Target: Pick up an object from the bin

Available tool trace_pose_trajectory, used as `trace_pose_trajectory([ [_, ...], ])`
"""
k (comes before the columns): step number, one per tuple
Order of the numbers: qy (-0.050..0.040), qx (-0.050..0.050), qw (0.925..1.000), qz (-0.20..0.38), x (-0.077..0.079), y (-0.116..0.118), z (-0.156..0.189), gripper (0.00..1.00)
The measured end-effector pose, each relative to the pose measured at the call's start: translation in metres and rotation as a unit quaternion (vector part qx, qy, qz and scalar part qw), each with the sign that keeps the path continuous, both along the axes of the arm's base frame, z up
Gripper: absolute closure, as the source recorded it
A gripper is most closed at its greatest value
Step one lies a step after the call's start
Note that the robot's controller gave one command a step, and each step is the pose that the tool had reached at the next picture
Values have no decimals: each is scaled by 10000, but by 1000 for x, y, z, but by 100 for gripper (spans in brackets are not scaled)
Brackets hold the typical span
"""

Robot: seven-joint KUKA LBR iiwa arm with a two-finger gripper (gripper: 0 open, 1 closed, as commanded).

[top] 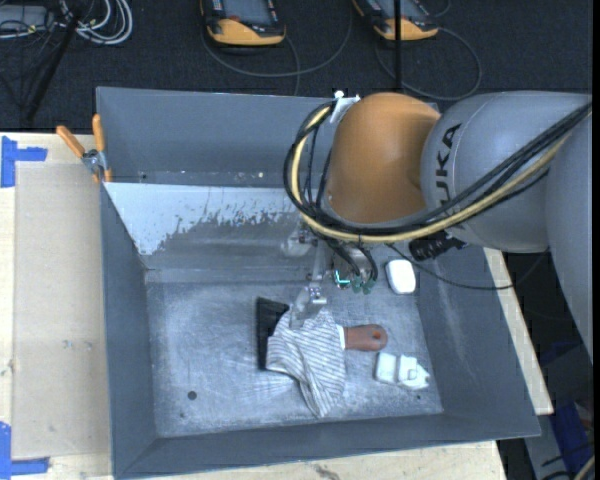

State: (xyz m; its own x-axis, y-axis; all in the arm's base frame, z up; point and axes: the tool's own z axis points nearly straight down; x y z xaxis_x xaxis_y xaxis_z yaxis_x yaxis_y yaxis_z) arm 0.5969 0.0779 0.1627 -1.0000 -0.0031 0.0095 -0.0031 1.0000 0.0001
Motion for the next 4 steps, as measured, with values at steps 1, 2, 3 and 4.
trace_pose_trajectory([
  [1, -15, 1, 10000, -2, 0, 0, 2, 0],
  [2, -44, -8, 9996, -270, 1, 10, 7, 0],
  [3, -68, 10, 9994, -340, -19, -9, -40, 0],
  [4, 45, 34, 9993, 368, -17, -41, -85, 100],
])
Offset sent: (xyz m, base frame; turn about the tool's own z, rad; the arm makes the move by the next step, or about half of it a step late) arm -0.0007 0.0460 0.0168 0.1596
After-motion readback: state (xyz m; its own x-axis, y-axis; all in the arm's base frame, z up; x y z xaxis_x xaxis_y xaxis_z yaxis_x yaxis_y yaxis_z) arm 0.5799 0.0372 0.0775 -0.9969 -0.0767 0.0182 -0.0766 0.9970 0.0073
